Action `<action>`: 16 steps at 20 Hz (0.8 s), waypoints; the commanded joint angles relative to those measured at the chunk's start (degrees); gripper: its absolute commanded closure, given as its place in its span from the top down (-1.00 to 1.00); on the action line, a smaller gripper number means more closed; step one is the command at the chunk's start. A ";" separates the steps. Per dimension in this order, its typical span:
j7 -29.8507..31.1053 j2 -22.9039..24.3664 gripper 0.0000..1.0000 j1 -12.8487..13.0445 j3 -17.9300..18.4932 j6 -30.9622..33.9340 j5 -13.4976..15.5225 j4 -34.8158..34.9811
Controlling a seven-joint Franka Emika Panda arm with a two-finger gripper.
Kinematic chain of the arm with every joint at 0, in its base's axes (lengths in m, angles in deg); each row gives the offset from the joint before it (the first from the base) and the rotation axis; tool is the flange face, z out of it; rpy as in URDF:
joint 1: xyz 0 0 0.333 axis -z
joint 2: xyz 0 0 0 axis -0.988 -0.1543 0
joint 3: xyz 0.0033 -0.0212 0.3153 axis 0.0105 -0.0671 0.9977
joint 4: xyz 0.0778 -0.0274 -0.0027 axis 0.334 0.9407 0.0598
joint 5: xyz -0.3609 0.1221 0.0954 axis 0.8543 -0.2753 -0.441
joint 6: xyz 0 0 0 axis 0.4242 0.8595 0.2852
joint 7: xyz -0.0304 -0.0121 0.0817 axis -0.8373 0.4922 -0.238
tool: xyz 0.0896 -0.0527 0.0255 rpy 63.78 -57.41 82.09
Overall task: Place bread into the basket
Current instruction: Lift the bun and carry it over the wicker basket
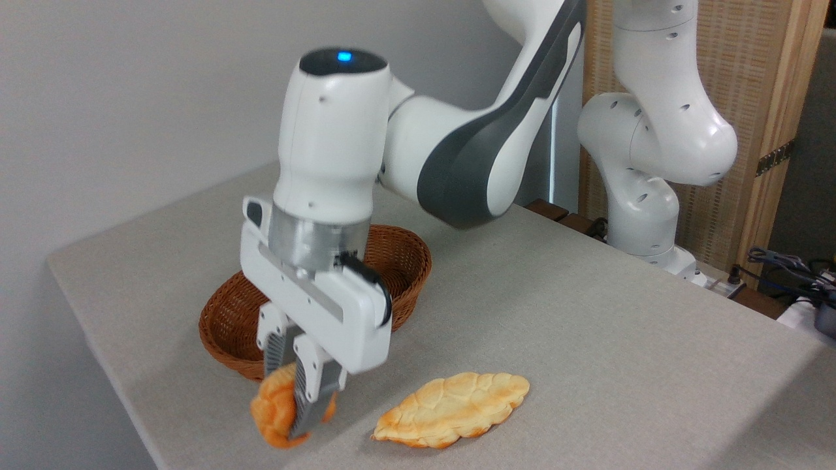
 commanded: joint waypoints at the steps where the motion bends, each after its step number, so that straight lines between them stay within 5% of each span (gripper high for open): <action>1: 2.06 4.04 -0.24 0.52 -0.56 0.11 3.01 0.56; 13: 7.16 10.29 -0.22 1.40 -10.05 21.37 2.92 0.65; 15: 9.45 10.12 0.17 1.40 -11.81 21.92 2.75 0.74; 16: 11.46 10.03 0.65 1.40 -12.94 22.00 2.49 0.82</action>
